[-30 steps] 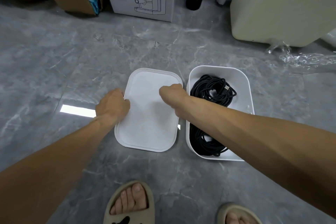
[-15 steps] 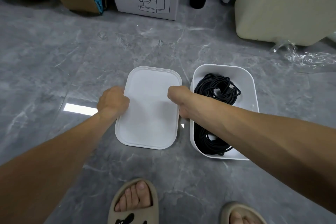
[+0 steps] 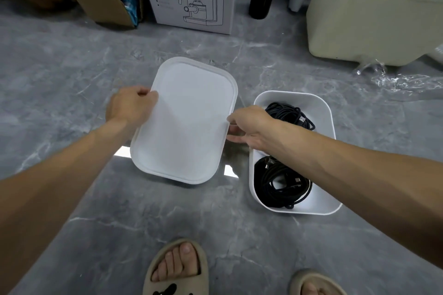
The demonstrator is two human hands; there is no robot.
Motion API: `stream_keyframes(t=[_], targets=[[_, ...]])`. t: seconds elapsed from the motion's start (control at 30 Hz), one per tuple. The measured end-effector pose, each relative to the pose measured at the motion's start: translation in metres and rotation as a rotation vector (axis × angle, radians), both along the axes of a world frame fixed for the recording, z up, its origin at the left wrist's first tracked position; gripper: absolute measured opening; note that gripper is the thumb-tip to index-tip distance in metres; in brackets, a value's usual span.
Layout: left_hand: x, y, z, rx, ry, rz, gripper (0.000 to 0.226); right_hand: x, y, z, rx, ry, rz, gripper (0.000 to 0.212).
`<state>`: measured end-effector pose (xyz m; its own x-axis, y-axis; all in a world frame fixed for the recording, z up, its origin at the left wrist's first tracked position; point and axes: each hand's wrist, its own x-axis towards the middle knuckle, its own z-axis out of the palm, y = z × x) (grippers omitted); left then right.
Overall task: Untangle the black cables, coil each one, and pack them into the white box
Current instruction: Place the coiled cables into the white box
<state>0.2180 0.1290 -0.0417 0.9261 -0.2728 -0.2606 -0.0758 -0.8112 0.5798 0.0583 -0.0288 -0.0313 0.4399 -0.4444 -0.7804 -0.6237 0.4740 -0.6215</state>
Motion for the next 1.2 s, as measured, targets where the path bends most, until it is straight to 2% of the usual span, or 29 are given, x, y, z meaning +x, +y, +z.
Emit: stream_keyframes(t=[0.03,0.13,0.2,0.27,0.33,0.4,0.6,0.67,0.77,0.9,1.03,1.2], targets=[[0.0,-0.005,0.005,-0.023,-0.006,0.01,0.027,0.001,-0.003,0.002,-0.051,0.008,0.019,0.021],[-0.002,-0.015,0.018,-0.133,0.004,0.061,0.026,0.0,-0.012,0.014,-0.165,0.019,0.092,0.035],[-0.003,-0.02,0.023,-0.213,0.018,0.064,0.025,-0.003,-0.02,0.019,-0.218,0.002,0.098,0.031],[-0.005,-0.024,0.032,-0.263,0.014,0.065,0.026,-0.003,-0.029,0.021,-0.217,-0.053,0.004,0.024],[-0.006,-0.028,0.04,-0.281,-0.007,0.064,0.024,-0.001,-0.036,0.026,-0.175,-0.115,-0.041,0.014],[-0.01,-0.03,0.047,-0.308,-0.03,0.061,0.023,-0.001,-0.042,0.032,-0.165,-0.143,-0.056,0.015],[-0.026,-0.009,0.046,-0.46,-0.004,0.112,0.025,-0.007,-0.055,0.05,-0.012,-0.185,-0.12,0.038],[-0.03,-0.007,0.046,-0.504,0.048,0.179,0.03,-0.008,-0.056,0.053,0.033,-0.142,-0.098,0.032],[-0.036,-0.016,0.056,-0.674,0.172,0.352,0.04,-0.008,-0.058,0.057,0.123,-0.136,-0.072,0.02],[-0.034,-0.027,0.069,-0.797,0.272,0.408,0.033,-0.006,-0.064,0.062,0.232,-0.196,-0.166,0.013],[-0.025,-0.023,0.061,-0.747,0.417,0.398,0.01,-0.003,-0.069,0.053,0.205,-0.172,-0.123,0.013],[-0.027,-0.017,0.045,-0.682,0.42,0.33,0.019,-0.009,-0.065,0.045,0.192,-0.153,-0.032,0.016]])
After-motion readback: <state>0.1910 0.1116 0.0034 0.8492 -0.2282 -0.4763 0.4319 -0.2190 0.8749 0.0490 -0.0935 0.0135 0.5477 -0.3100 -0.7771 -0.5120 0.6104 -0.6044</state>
